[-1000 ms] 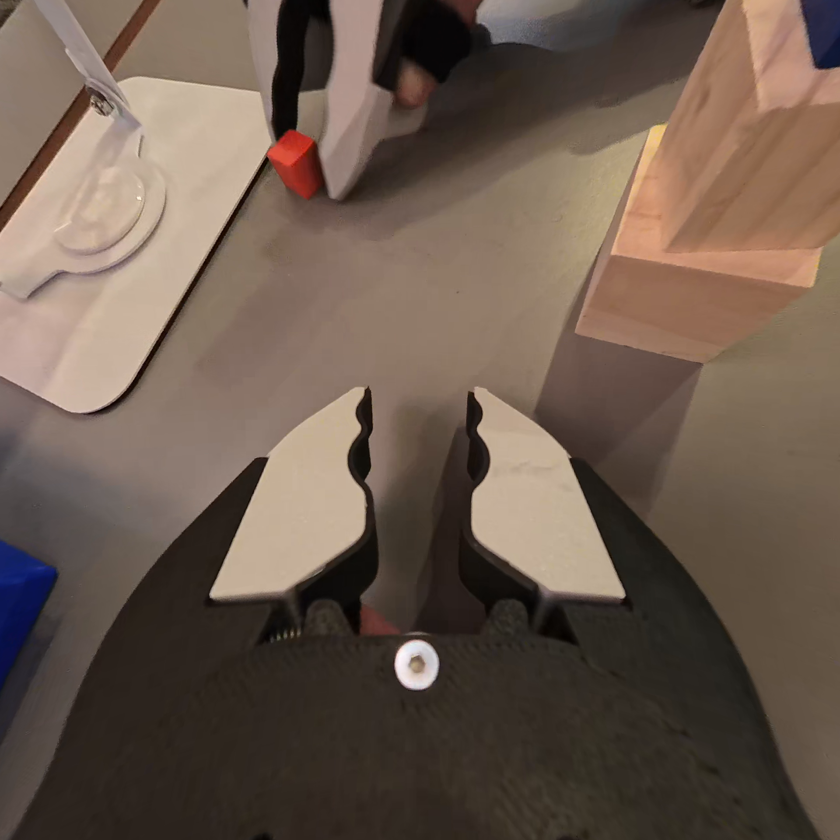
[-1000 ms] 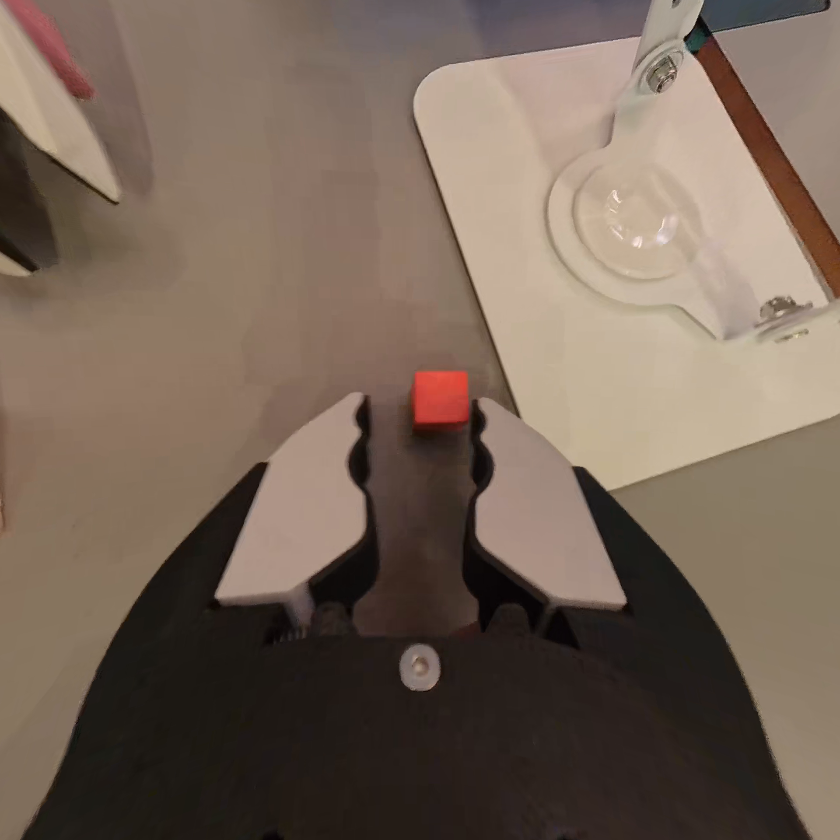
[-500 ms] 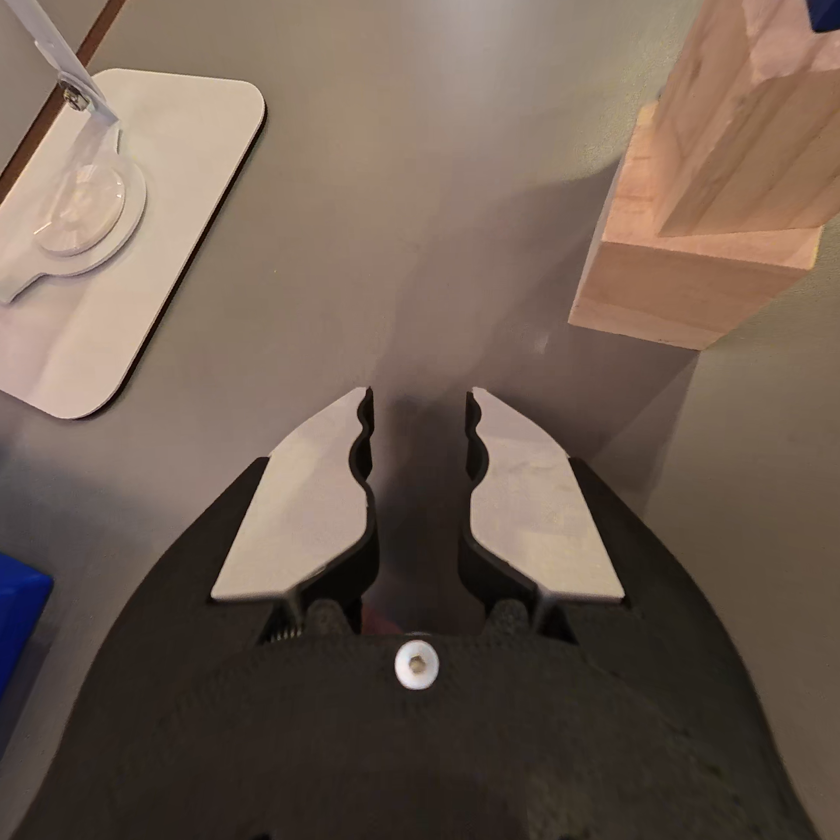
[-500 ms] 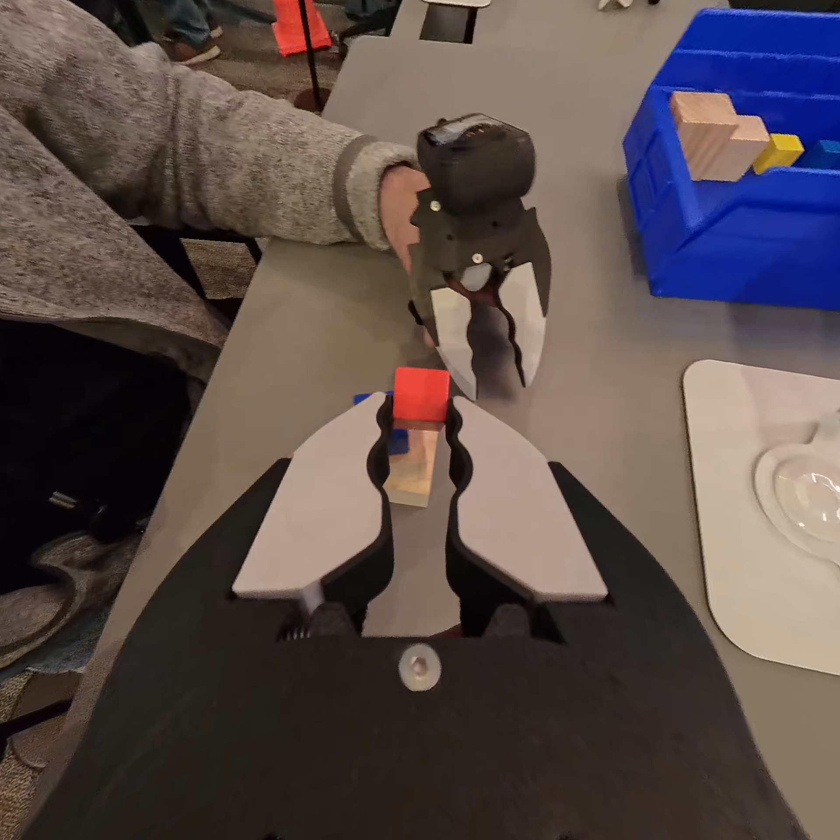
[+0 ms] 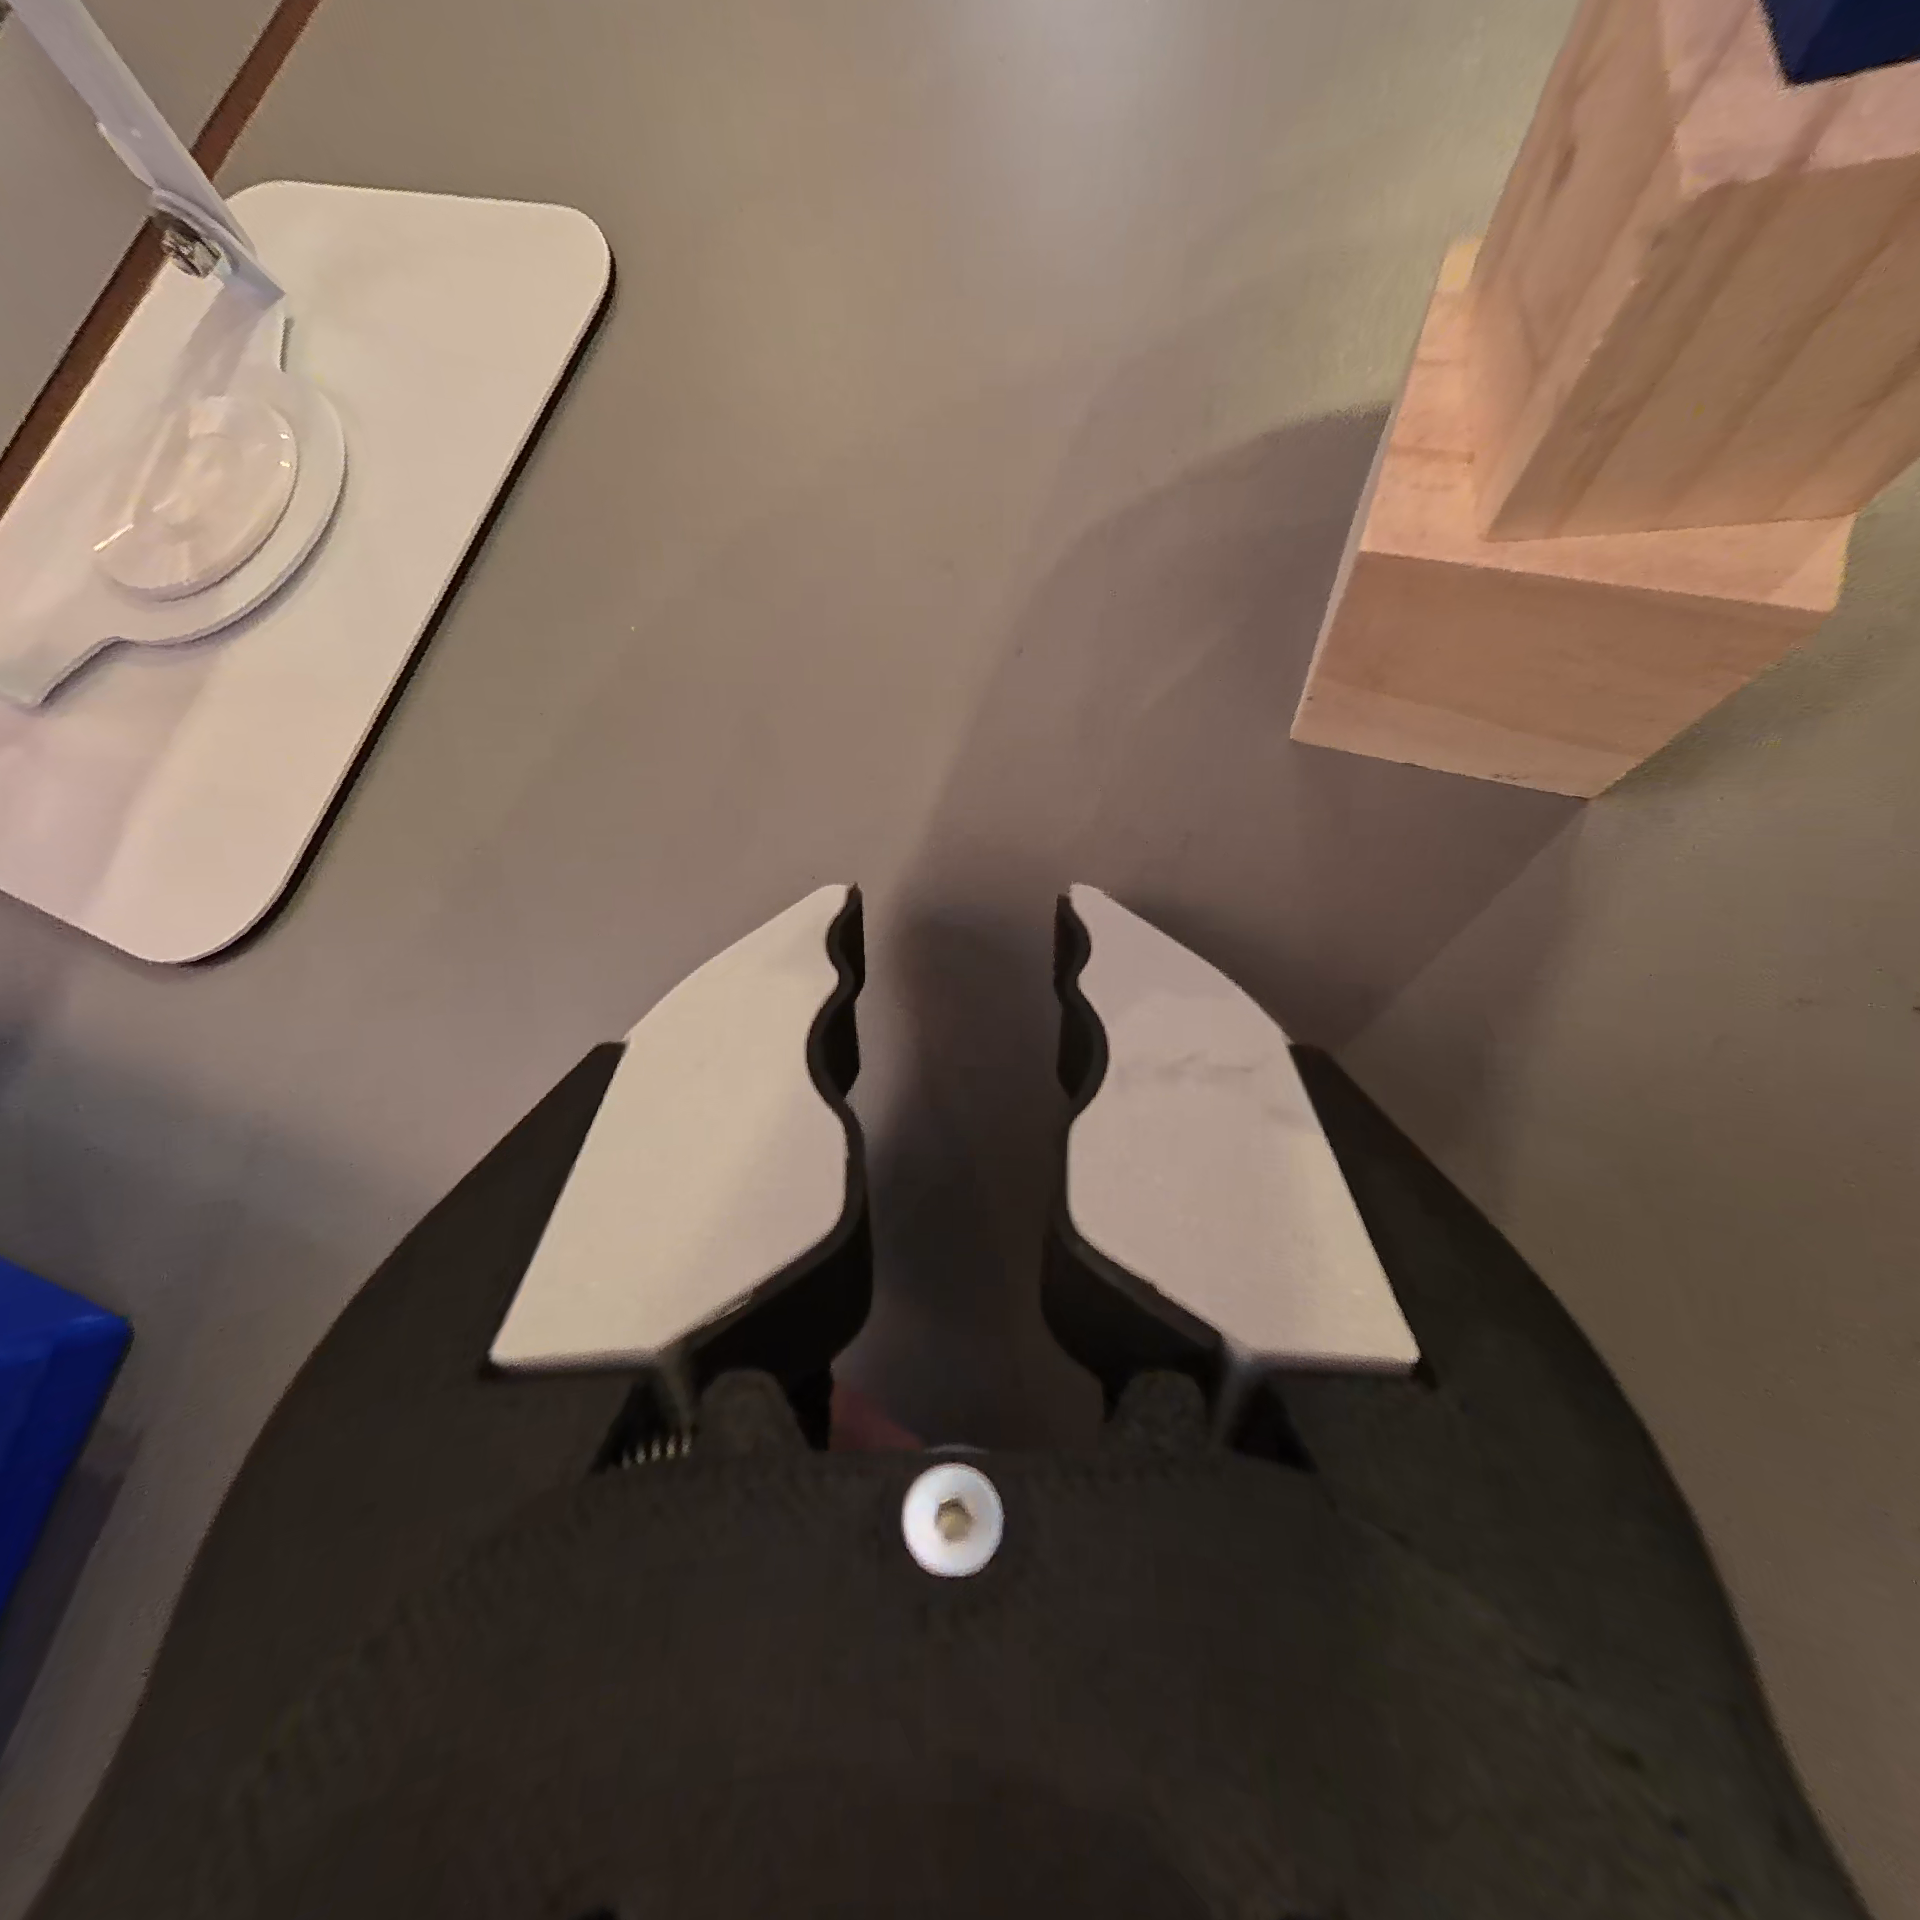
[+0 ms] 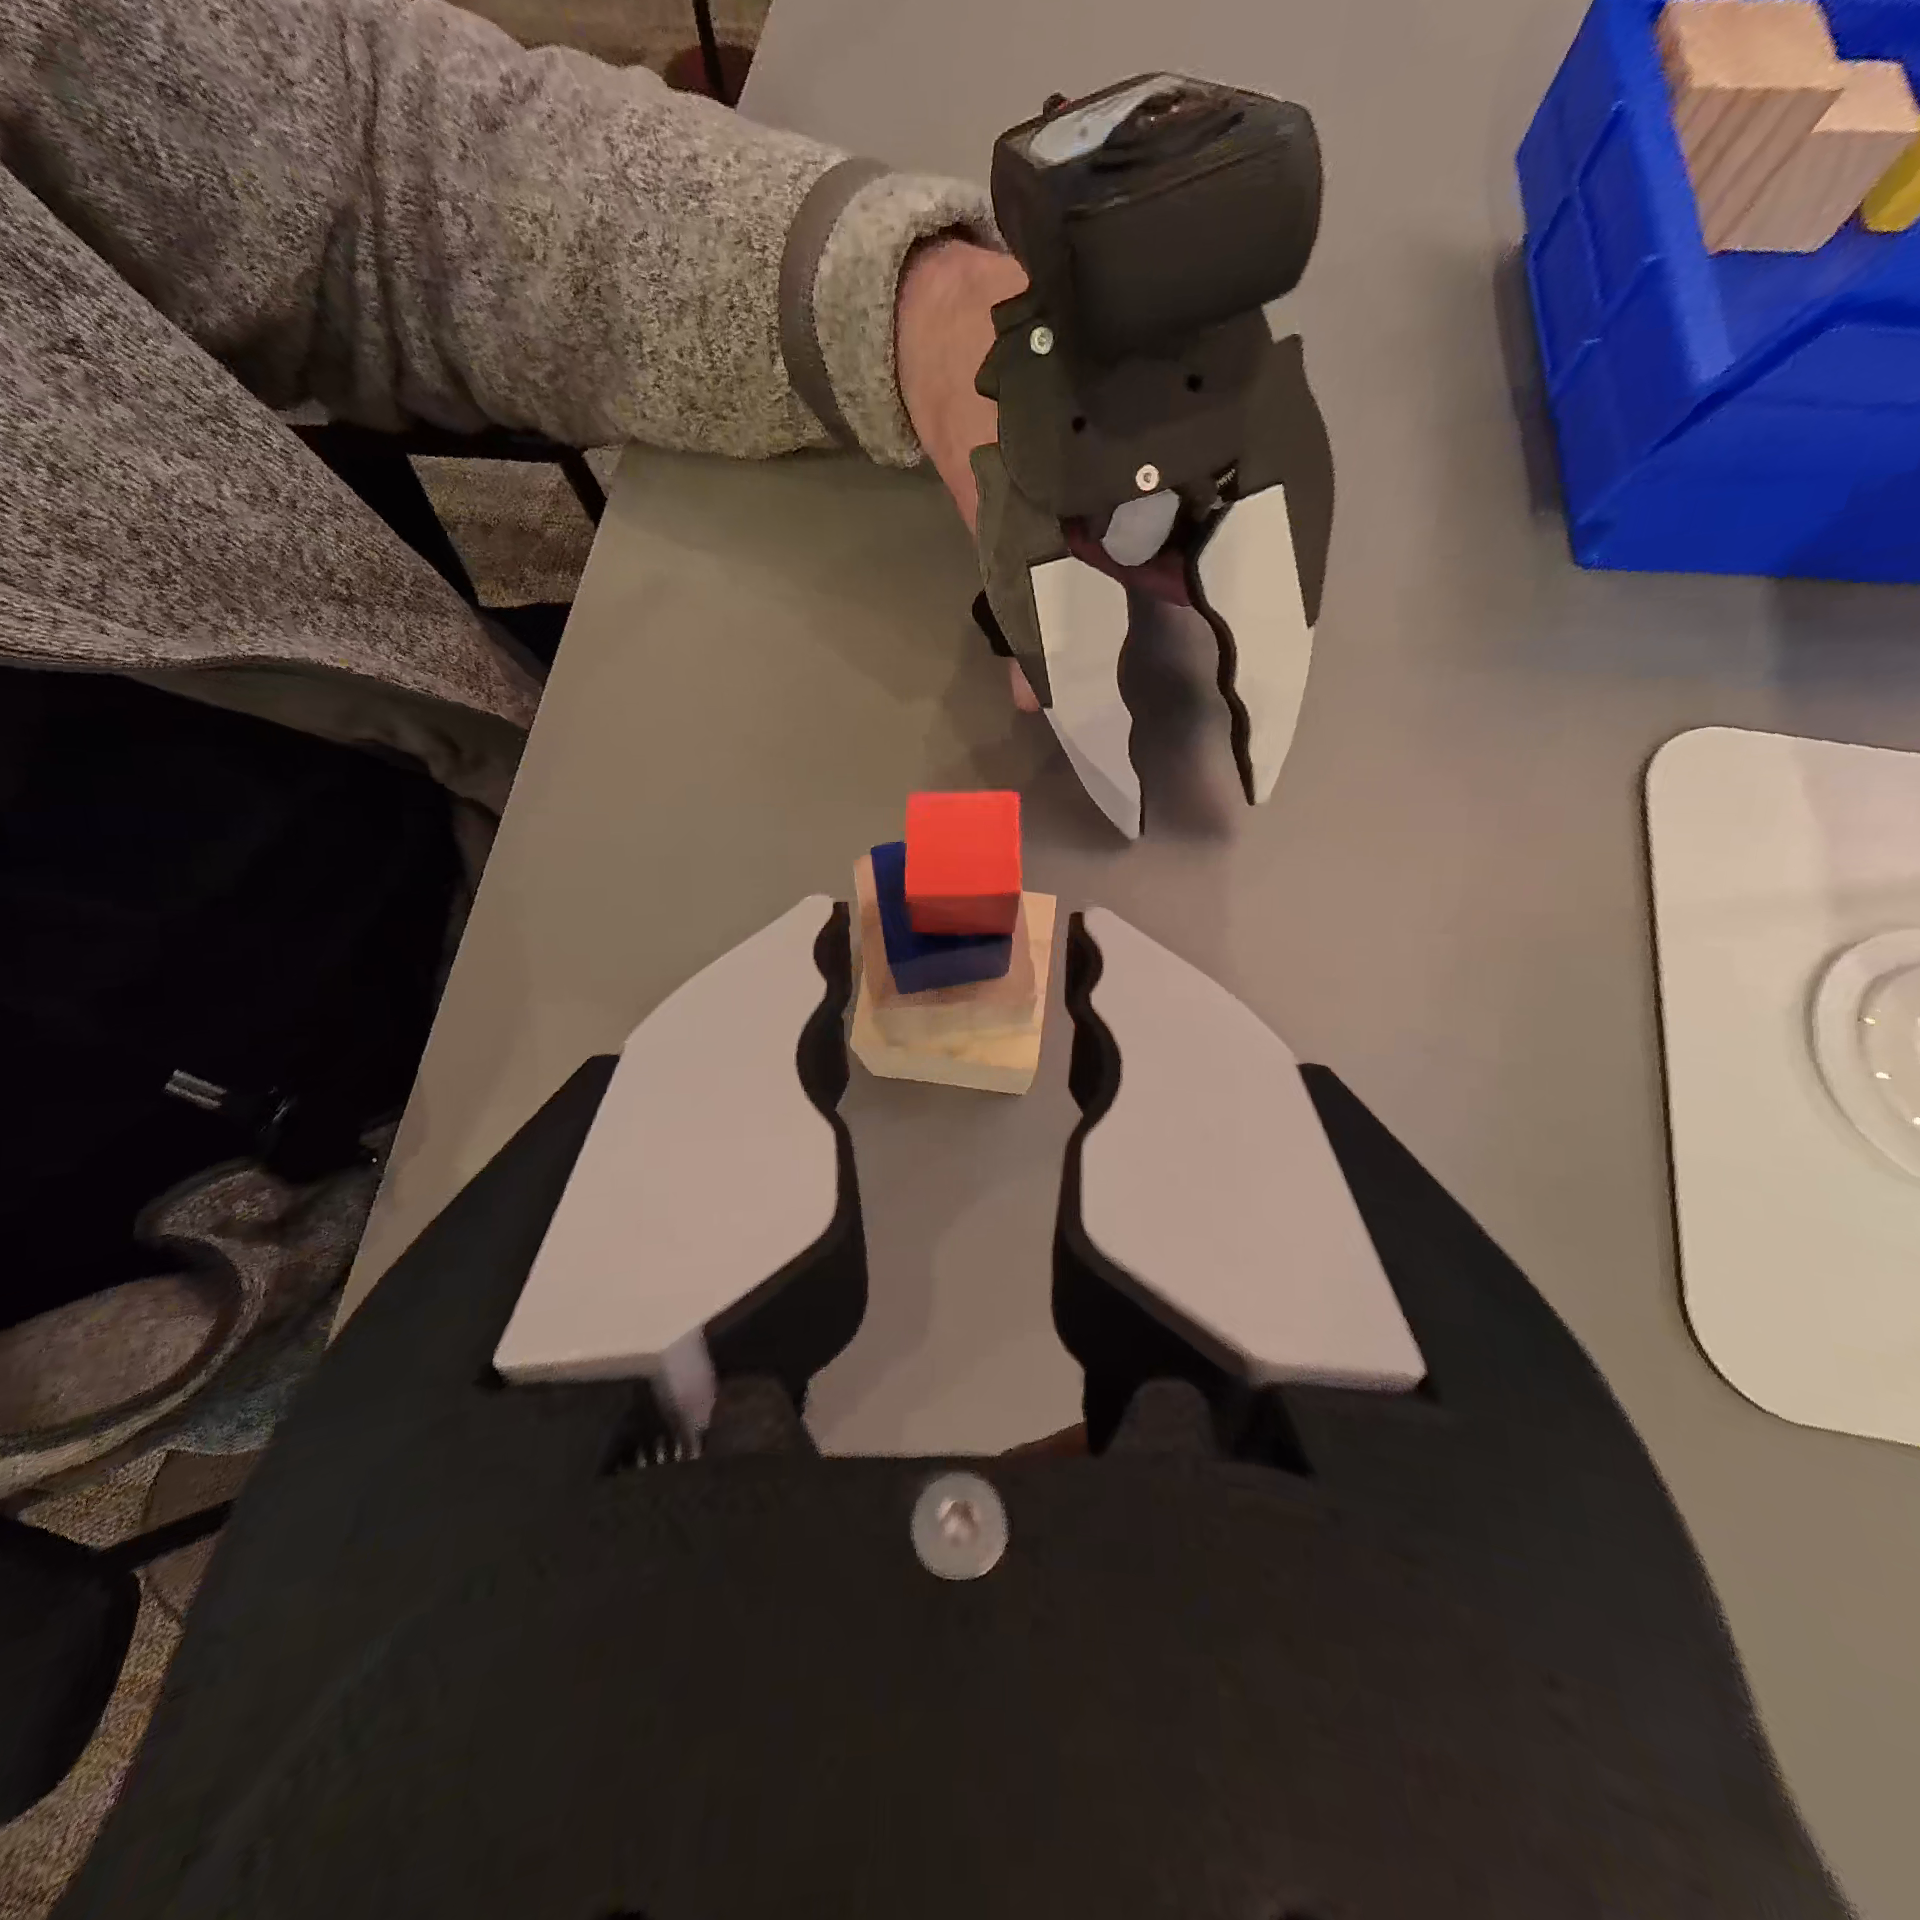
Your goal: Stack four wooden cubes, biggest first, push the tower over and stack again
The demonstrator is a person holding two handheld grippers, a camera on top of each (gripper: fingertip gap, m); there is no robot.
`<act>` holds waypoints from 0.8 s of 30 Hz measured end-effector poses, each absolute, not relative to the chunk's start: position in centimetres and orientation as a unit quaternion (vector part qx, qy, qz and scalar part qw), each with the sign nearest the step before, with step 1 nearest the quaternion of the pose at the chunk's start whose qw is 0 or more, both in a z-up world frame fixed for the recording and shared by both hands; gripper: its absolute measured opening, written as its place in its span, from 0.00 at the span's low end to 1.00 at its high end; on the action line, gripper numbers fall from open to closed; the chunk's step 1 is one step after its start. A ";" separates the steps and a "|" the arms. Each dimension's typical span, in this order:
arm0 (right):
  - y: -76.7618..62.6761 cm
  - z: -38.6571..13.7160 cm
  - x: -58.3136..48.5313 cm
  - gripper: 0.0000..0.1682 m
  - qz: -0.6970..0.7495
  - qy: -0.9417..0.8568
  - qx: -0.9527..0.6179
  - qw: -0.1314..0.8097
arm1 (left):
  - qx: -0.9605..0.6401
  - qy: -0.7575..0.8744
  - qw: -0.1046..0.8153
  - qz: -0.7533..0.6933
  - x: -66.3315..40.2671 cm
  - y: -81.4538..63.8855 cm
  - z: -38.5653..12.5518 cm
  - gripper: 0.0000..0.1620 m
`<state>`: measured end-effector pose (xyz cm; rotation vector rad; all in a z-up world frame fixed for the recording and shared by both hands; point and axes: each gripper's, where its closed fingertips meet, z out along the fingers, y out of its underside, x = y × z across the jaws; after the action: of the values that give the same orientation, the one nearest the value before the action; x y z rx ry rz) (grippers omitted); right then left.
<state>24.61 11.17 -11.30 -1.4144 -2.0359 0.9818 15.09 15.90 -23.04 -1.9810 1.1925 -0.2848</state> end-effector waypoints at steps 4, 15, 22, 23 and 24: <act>11.3 -10.8 26.3 0.21 0.367 -0.721 -0.525 0.265 | -0.778 0.467 0.405 -0.111 14.5 15.8 -22.7 0.10; 3.9 -14.7 23.9 0.00 0.347 -0.696 -0.522 0.349 | -0.794 0.449 0.407 -0.060 9.1 16.2 -23.3 0.00; -2.4 -18.2 15.3 0.00 0.302 -0.687 -0.525 0.401 | -0.789 0.456 0.408 -0.054 9.1 16.1 -23.3 0.00; -3.0 -18.5 14.2 0.00 0.285 -0.695 -0.517 0.411 | -0.789 0.457 0.408 -0.054 9.1 16.0 -23.3 0.00; -3.5 -18.6 13.3 0.00 0.269 -0.700 -0.510 0.422 | -0.788 0.458 0.409 -0.055 9.1 16.0 -23.3 0.00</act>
<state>13.28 -3.52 -18.58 -1.2761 -1.7530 0.6733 9.11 16.01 -23.29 -1.9847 1.1539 -0.1374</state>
